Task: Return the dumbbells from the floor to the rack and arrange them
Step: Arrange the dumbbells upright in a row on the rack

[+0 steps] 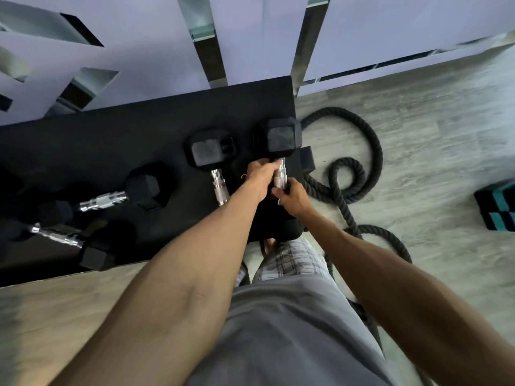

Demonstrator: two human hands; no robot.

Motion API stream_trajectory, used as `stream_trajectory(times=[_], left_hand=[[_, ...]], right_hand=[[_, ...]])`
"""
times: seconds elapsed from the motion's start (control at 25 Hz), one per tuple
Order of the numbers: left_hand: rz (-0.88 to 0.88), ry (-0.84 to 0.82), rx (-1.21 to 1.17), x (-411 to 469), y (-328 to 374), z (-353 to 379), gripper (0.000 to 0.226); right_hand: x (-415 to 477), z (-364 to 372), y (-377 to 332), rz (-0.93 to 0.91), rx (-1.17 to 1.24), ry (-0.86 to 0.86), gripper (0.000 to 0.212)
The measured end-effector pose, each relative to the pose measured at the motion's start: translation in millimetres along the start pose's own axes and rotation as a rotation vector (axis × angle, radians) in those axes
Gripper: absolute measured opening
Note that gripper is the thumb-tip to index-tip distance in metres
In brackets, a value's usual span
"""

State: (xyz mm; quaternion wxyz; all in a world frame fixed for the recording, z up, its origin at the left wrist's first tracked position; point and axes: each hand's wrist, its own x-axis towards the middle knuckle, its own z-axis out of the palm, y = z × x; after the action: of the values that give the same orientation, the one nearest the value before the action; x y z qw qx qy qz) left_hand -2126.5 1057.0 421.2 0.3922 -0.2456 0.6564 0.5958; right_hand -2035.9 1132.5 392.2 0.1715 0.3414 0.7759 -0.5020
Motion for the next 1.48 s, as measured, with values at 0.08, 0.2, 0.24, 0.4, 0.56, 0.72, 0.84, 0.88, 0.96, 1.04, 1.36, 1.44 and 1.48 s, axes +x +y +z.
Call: stream_trajectory(times=[0.08,0.2,0.24,0.4,0.56,0.72,0.84,0.88,0.96,1.04,1.36,1.44,1.48], left_hand=[[-0.022,0.043,-0.053,0.0,2.4,6.1,0.004],[-0.029,0.100,-0.068,8.5,1.0,7.7,0.005],[-0.034,0.106,-0.074,9.6,0.8,8.9,0.003],[-0.021,0.071,-0.126,3.1,15.8,9.5,0.013],[-0.009,0.020,-0.163,2.5,35.6,12.5,0.018],[-0.029,0.022,-0.115,5.3,26.6,11.2,0.025],[-0.053,0.010,-0.080,1.0,9.2,10.5,0.028],[-0.050,0.007,-0.066,0.1,5.0,10.4,0.029],[-0.040,0.006,-0.037,0.0,2.2,10.9,0.027],[-0.030,0.009,0.041,-1.9,3.2,10.2,0.026],[0.086,0.010,0.620,-52.0,19.2,-50.3,0.016],[0.087,-0.014,0.649,-65.4,18.5,-83.1,0.023],[0.088,-0.008,0.672,-69.0,17.0,-98.9,0.026]], right_hand=[[3.6,-1.2,-3.1,-0.022,0.016,-0.009,0.028],[3.0,-1.0,-6.5,-0.005,0.066,-0.016,0.021],[3.2,-0.6,-6.1,0.009,0.092,-0.015,0.022],[12.3,-6.3,-10.5,-0.015,0.113,-0.014,0.024],[22.9,-22.2,-23.7,-0.049,0.075,-0.024,0.026],[21.9,-16.4,-16.8,-0.010,0.057,-0.044,0.027],[11.7,-9.4,-0.2,0.000,-0.022,-0.022,0.027],[9.4,-8.3,3.4,-0.004,-0.039,-0.020,0.027],[9.4,-8.5,5.2,0.010,-0.031,-0.027,0.028],[10.3,-9.8,1.9,0.037,-0.043,-0.056,0.033],[-43.3,-15.4,-23.4,-0.330,-0.368,0.195,0.015],[-55.8,-2.5,-44.7,-0.388,-0.365,0.105,0.010],[-59.8,7.0,-54.4,-0.412,-0.372,0.066,0.010]])
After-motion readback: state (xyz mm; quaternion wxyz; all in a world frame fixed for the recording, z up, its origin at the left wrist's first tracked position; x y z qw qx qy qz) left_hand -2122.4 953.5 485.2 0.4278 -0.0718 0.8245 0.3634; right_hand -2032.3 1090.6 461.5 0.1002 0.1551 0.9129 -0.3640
